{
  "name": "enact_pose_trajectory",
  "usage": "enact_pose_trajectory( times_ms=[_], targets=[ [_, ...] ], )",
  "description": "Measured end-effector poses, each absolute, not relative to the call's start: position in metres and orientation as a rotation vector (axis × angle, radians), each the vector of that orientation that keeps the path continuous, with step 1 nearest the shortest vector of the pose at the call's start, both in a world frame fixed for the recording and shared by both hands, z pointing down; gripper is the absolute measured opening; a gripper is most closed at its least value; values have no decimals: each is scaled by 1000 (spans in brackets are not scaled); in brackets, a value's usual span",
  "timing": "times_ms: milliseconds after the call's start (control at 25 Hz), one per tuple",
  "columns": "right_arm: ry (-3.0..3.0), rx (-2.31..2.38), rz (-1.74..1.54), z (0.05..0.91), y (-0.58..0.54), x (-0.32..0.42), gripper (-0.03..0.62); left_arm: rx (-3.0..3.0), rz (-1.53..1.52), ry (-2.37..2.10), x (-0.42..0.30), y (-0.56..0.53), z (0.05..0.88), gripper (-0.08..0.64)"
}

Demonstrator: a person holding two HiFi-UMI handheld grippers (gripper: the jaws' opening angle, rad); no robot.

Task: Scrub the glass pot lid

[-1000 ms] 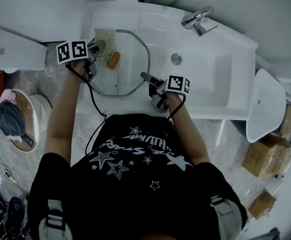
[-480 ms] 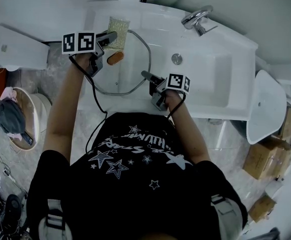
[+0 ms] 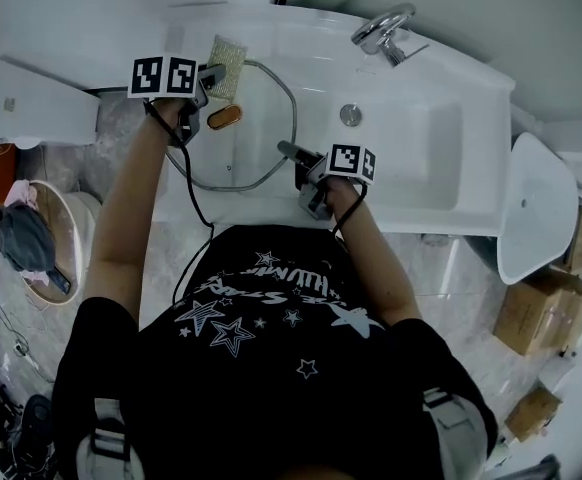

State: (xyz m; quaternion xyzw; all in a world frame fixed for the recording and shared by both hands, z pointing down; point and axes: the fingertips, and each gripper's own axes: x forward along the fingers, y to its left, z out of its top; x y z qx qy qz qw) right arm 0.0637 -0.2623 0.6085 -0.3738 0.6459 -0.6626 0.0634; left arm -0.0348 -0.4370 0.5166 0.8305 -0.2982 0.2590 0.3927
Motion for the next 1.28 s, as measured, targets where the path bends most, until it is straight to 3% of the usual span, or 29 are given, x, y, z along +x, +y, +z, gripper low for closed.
enact_pose_trajectory(
  times_ms=[560,1280],
  targets=[
    [1952,-1107,-2027,610,-261,64,123,1918,708,-771,-49,-442,546,71],
    [1941,-1026,-2052,610,-257,63,114,1996,1011,-506,20,-392,551,69]
  ],
)
